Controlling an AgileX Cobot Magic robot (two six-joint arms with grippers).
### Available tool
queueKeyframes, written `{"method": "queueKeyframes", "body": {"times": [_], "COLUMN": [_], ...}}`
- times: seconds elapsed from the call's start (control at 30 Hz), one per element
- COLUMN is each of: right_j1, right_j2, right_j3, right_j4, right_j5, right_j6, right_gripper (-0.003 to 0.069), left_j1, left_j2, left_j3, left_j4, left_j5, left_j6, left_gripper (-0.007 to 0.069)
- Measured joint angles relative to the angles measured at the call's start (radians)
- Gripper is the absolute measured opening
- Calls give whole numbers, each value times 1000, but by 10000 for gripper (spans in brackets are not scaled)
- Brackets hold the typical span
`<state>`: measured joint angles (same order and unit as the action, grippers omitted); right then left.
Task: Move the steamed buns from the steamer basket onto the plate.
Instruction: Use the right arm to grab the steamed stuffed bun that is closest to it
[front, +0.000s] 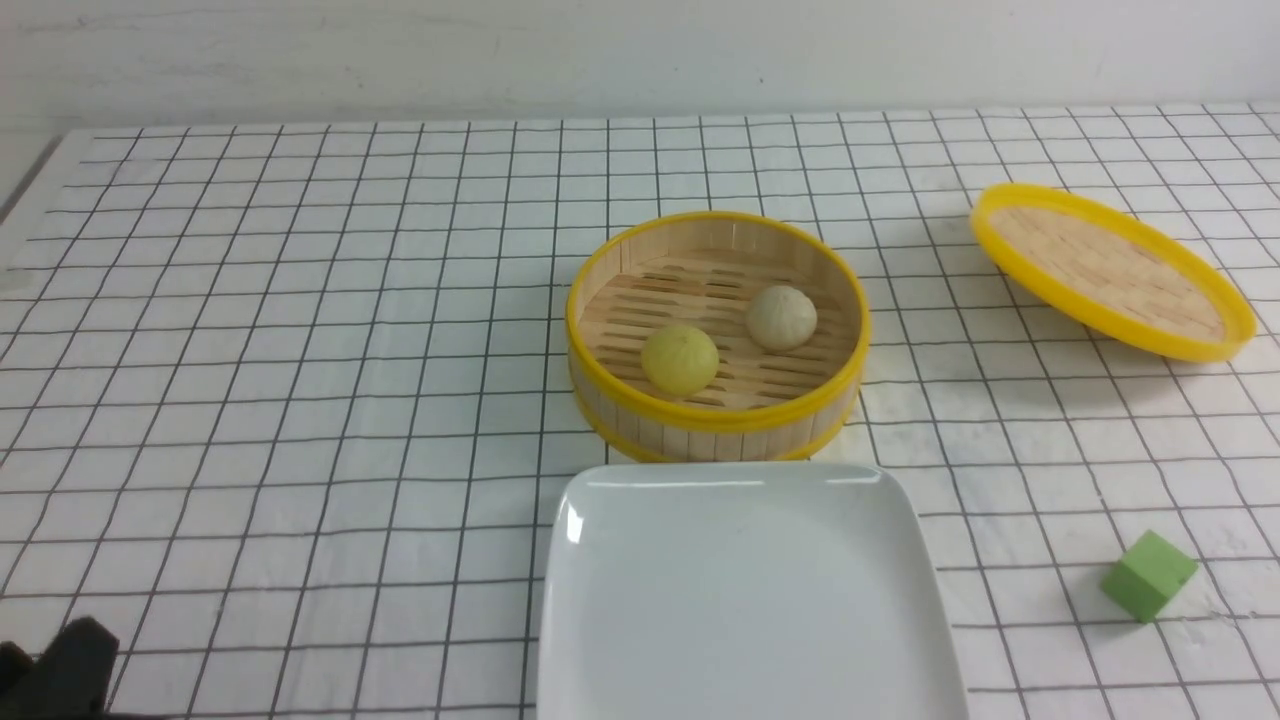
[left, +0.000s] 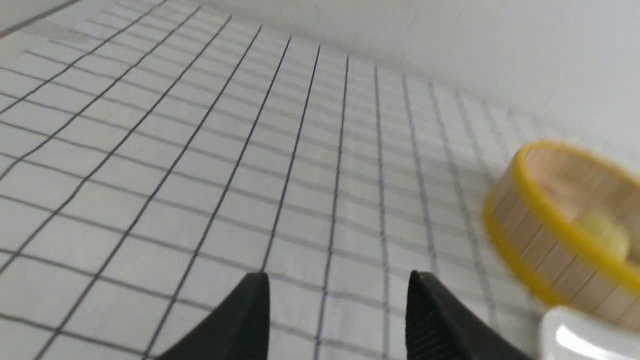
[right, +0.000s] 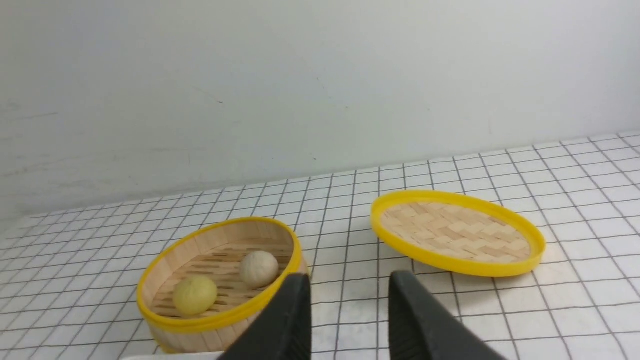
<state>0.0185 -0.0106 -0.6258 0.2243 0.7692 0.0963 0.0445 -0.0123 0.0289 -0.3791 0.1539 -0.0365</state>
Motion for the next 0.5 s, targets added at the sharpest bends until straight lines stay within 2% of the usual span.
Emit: {"method": "queueKeyframes", "body": {"times": [0.13, 0.33, 0.43, 0.5], "right_j1": [0, 0, 0, 0], "right_j2": [35, 133, 196, 266], "right_j3": [0, 0, 0, 0], "right_j4": [68, 172, 267, 387], "right_j5": [1, 1, 0, 0], "right_j6": [-49, -185, -271, -362], "right_gripper": [240, 240, 240, 240], "left_j1": [0, 0, 0, 0], "left_j2": [0, 0, 0, 0], "left_j3": [0, 0, -7, -65], "left_j4": [-229, -362, -369, -366], "left_j5": [-91, -154, -47, 109], "left_j6": [-94, -109, -46, 71], "left_gripper": [389, 389, 389, 389]}}
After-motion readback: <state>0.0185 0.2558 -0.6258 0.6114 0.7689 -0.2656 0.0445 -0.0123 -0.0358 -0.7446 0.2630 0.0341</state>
